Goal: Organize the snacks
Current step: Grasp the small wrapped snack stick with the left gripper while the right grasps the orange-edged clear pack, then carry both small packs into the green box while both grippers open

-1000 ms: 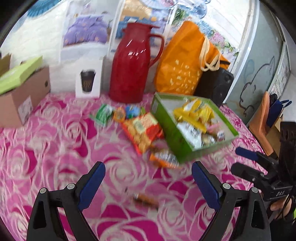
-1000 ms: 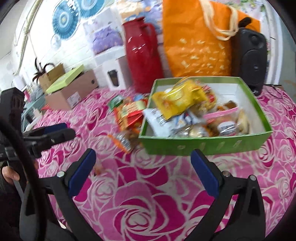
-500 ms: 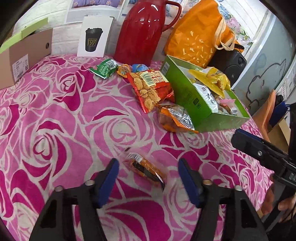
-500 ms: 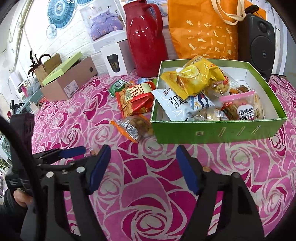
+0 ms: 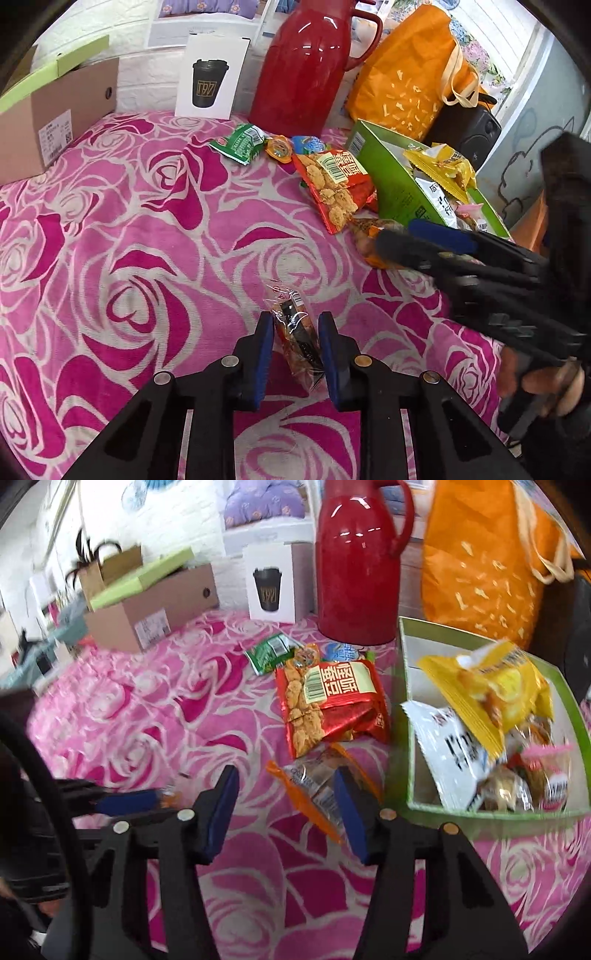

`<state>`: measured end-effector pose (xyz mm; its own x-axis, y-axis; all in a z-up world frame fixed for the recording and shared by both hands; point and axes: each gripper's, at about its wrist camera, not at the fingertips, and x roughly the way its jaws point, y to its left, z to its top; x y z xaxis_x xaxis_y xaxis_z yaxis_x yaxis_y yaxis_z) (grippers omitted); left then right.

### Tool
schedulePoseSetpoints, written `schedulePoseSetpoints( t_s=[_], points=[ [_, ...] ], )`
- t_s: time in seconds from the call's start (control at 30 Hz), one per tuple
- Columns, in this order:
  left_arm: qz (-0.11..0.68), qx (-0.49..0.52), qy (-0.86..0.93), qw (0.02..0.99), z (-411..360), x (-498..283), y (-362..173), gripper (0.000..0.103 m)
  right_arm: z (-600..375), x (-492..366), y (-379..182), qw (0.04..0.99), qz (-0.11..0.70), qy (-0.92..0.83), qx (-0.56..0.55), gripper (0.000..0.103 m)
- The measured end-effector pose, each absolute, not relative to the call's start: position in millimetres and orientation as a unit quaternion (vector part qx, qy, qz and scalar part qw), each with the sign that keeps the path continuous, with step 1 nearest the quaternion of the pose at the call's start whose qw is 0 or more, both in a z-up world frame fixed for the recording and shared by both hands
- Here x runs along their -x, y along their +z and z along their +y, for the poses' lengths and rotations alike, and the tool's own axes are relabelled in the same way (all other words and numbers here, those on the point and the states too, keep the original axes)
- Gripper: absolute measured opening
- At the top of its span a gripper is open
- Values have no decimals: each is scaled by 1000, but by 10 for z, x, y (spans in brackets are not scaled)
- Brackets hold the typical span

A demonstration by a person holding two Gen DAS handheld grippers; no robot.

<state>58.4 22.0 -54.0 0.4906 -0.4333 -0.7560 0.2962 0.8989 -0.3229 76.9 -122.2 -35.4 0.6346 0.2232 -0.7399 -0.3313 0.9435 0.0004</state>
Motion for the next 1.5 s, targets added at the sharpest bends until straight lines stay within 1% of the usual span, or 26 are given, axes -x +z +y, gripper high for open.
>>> schedulePoseSetpoints(
  t_s=[0.1,0.13,0.17,0.2,0.23,0.27,0.3,0.4,0.47,0.5,0.53,0.57,0.6,0.7,0.77,0.8,0.9,1.0,1.07,1.17,1.3,1.43,1.47,1.5],
  points=[
    [454,72,-216,861,217,-588,-537,26,-1105,-769,-384,902,385,141,131,55],
    [456,75,-220,859,210,-600,-550,26,-1074,-763,-390,900,385,139,152,53],
    [459,75,-221,857,191,-617,-563,26,-1063,-760,-395,898,384,135,163,46],
    [461,73,-221,856,170,-626,-579,27,-1060,-753,-399,898,383,128,177,26],
    [464,68,-220,855,147,-634,-598,28,-1094,-732,-378,898,382,143,167,12],
    [467,65,-217,855,131,-636,-618,30,-1117,-736,-367,897,387,152,154,5],
    [469,64,-215,854,122,-635,-633,34,-1146,-737,-360,896,393,154,142,4],
    [471,65,-210,854,147,-617,-660,40,-1265,-716,-295,901,390,156,107,4],
    [471,66,-205,855,178,-616,-662,43,-1275,-737,-253,902,390,156,98,10],
    [471,69,-203,856,193,-619,-659,44,-1252,-745,-242,904,387,152,105,27],
    [470,71,-203,856,207,-618,-656,44,-1204,-757,-241,905,380,143,125,52],
    [470,73,-204,856,213,-616,-652,44,-1165,-755,-248,905,377,140,138,62],
    [469,73,-204,856,212,-616,-648,44,-1101,-753,-283,903,374,145,157,67],
    [470,69,-206,855,195,-614,-649,44,-1000,-799,-447,894,381,155,179,67],
    [472,66,-206,855,185,-608,-662,44,-1010,-859,-575,891,386,128,200,66],
    [472,66,-205,855,181,-604,-665,44,-1033,-858,-597,892,385,118,206,54],
    [472,66,-207,854,190,-597,-673,44,-1116,-818,-531,892,393,135,178,48],
    [472,65,-208,854,174,-615,-679,44,-1320,-721,-403,891,412,172,86,47],
    [472,60,-214,853,146,-616,-675,44,-1432,-597,-360,887,417,193,43,47],
    [474,49,-222,851,97,-604,-677,44,-1539,-410,-397,881,430,192,33,49],
    [474,46,-219,852,52,-630,-674,44,-1642,-285,-391,884,428,189,6,55],
    [474,34,-213,854,1,-637,-677,44,-1618,-311,-446,882,433,186,10,55],
    [474,29,-212,854,-13,-630,-674,43,-1601,-336,-474,881,435,185,9,55],
    [473,25,-210,855,-27,-625,-676,33,-1602,-351,-494,881,435,186,6,55]
  ],
)
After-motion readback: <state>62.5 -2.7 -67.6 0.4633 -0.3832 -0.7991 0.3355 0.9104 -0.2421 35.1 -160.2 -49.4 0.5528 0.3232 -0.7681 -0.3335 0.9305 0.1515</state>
